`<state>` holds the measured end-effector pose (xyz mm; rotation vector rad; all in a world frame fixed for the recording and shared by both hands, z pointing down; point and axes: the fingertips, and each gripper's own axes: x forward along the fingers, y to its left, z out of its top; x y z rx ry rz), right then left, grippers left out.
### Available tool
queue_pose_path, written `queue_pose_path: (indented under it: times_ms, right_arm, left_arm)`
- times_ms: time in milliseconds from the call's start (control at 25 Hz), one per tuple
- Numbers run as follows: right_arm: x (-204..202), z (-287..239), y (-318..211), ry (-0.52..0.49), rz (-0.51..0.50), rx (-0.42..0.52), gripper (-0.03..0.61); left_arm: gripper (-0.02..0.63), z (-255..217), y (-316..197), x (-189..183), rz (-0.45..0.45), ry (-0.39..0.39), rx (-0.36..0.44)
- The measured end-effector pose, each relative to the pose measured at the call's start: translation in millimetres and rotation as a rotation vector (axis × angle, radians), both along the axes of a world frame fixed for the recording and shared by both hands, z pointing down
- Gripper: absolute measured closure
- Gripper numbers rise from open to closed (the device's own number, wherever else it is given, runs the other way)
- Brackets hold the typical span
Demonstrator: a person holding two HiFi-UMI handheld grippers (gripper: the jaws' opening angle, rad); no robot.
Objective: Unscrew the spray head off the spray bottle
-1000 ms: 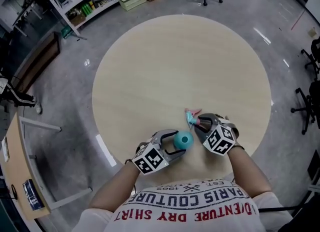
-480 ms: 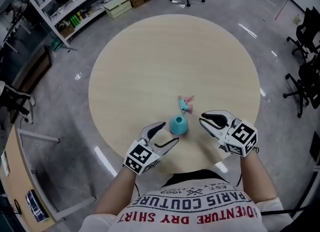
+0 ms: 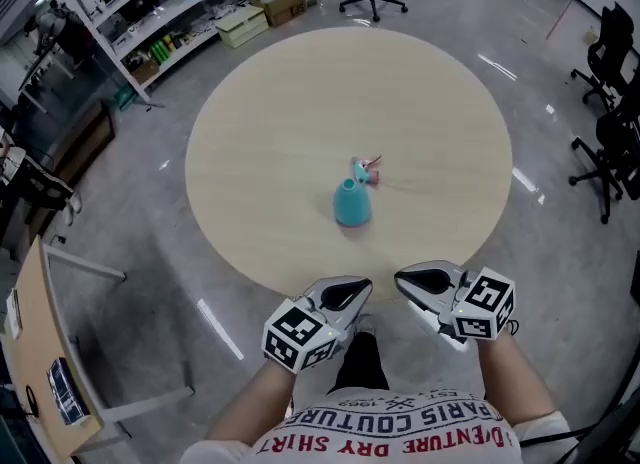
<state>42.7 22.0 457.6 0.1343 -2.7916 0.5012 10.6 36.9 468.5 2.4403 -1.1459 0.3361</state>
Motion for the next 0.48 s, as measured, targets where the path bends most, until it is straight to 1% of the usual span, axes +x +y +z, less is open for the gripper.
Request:
queue_pose_path:
  times_ms: [80,160,280,400,480]
  right_arm:
    - [23.1,3.3,33.1,-0.009,0.012,-0.001,0.577]
    - [54.1,-0.2,70.7,-0.014,0.053,0.001,0.577]
    - [93.7,-17.1,137.8,-0.030,0.097,0.019,0.577]
    - [122.5,-39.9,205.8,-0.052,0.079,0.030,0.577]
    - [140.0,-57.1,242.4,-0.066,0.062,0.037,0.577]
  left_arm:
    - [0.612,2.8,33.9,23.3,-0.009,0.003,-0.001]
    - [0.614,-0.3,70.9,51.9,-0.029,0.003,-0.005]
    - [0.614,-16.9,137.8,91.4,-0.040,-0.025,0.019]
    - [0.614,-45.5,205.7,120.5,-0.038,-0.044,0.065]
    - [0.612,-64.8,241.8,138.9,-0.034,-0.055,0.079]
